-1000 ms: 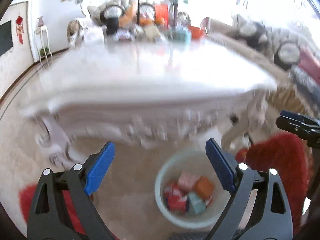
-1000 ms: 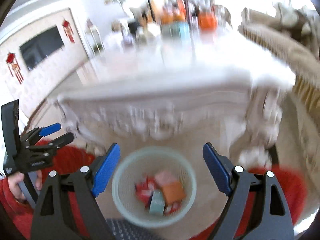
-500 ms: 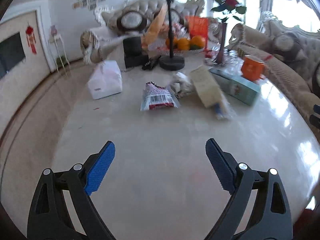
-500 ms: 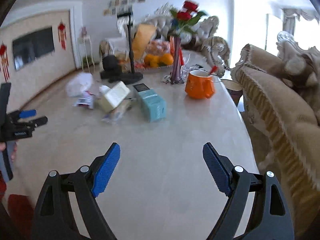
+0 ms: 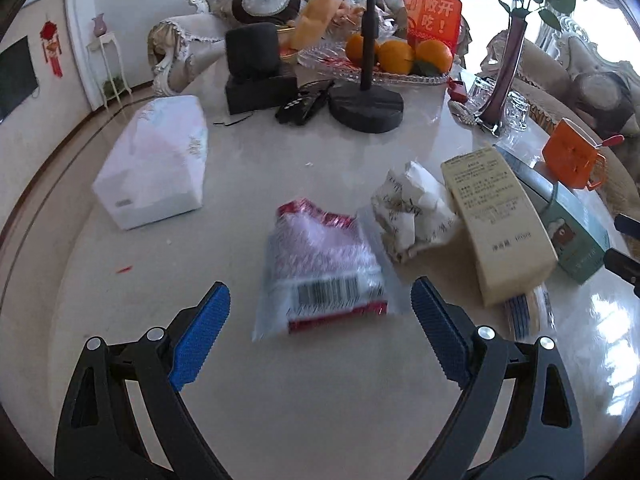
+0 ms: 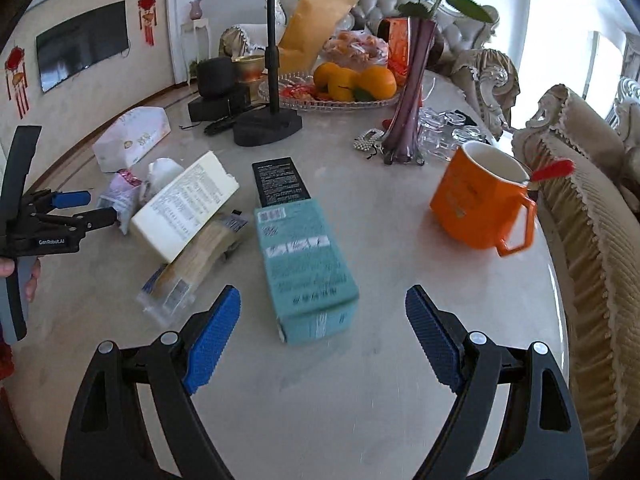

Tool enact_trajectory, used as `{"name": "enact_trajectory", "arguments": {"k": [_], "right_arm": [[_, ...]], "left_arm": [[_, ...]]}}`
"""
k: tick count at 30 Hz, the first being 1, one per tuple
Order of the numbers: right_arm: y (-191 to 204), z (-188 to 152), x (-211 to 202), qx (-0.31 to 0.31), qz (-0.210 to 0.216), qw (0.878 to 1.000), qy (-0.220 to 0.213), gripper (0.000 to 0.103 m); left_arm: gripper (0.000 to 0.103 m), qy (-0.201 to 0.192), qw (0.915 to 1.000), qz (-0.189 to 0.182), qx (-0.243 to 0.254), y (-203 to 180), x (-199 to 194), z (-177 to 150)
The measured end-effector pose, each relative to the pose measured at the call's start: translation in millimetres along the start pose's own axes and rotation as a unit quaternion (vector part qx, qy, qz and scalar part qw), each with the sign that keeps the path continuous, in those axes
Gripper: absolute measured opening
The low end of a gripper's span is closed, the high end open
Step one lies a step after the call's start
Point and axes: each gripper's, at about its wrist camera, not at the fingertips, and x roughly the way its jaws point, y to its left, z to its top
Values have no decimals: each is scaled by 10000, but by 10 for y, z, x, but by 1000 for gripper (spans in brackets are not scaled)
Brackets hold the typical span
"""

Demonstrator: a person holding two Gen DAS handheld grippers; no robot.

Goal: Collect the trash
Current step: 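Grasp the white barcode snack bag with the left tool while the right tool grasps the teal box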

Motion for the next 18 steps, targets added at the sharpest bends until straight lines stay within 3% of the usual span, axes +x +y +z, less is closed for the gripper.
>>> {"name": "enact_trajectory", "arguments": {"k": [7, 8, 9, 11, 18], "right_arm": [[44, 67, 307, 16, -100, 9997, 221, 80], [60, 71, 341, 6, -156, 9995, 260, 77], [76, 63, 355, -5, -183, 9994, 280, 58], [73, 58, 373, 199, -64, 9991, 363, 49], [67, -129, 44, 781, 264, 9963, 240, 48]], "left_arm": [[89, 228, 9995, 198, 132, -57, 258, 112], [87, 254, 9995, 158, 69, -33, 267, 104], [67, 278, 9995, 121, 6, -9, 276, 95], [60, 297, 9994, -31, -160, 60, 253, 69], [57, 282, 9993, -234, -54, 122, -16, -128]]}}
